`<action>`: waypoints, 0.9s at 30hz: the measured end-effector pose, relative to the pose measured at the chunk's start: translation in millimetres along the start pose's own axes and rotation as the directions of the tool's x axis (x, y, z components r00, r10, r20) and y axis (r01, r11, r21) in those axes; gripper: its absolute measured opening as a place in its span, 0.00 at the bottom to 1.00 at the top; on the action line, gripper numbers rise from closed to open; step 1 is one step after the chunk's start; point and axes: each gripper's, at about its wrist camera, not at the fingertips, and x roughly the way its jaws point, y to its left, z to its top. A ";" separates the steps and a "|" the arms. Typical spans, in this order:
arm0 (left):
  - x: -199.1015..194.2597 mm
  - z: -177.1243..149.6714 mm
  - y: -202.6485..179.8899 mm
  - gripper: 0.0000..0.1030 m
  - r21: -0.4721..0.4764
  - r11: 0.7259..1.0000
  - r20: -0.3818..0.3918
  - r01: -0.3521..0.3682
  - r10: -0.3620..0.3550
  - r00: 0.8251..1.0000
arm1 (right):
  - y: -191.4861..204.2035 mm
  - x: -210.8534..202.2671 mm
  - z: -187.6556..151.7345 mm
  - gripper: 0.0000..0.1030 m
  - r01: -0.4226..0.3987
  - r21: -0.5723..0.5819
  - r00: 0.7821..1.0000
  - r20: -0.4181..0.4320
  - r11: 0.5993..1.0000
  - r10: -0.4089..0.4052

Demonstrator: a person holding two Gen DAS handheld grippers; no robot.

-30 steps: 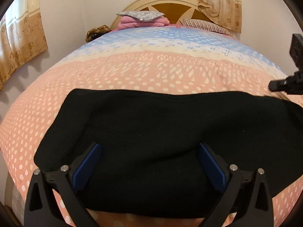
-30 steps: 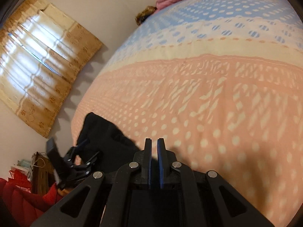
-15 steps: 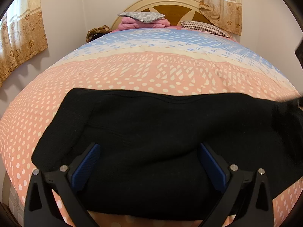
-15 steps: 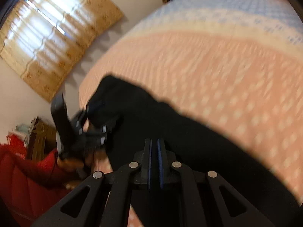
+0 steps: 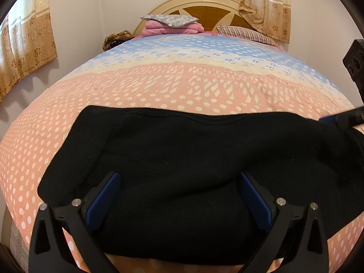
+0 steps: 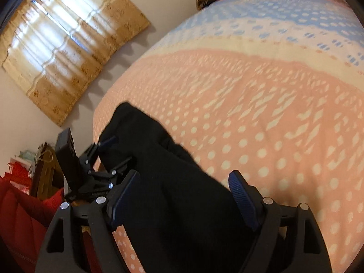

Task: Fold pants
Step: 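Fold the lifted edge over toward the left gripper holding the pants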

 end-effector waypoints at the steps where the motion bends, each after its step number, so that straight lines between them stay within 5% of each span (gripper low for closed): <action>1: 0.0 0.1 0.0 1.00 0.000 1.000 0.000 0.000 0.000 1.000 | 3.1 1.7 -2.2 0.76 -0.001 -0.014 1.000 -0.014 1.000 0.001; 6: 0.0 -0.1 -0.2 1.00 0.000 1.000 0.001 0.000 0.000 1.000 | 33.9 -5.5 -14.7 0.74 0.033 -0.122 0.999 -0.022 0.992 -0.036; 17: -0.6 -0.1 -0.9 1.00 0.000 1.000 0.005 0.000 0.000 1.000 | 57.7 -13.1 -38.2 0.74 0.067 -0.145 0.998 0.010 0.987 -0.066; 22: -1.4 0.1 -0.2 1.00 -0.001 1.000 0.008 0.002 -0.002 1.000 | 49.2 1.3 -47.7 0.75 -0.038 -0.101 0.997 -0.073 0.994 0.031; 27: -1.6 0.1 -0.1 1.00 -0.001 1.000 0.009 0.003 -0.003 1.000 | 38.3 15.1 -26.9 0.75 -0.098 -0.030 0.995 -0.002 0.995 0.098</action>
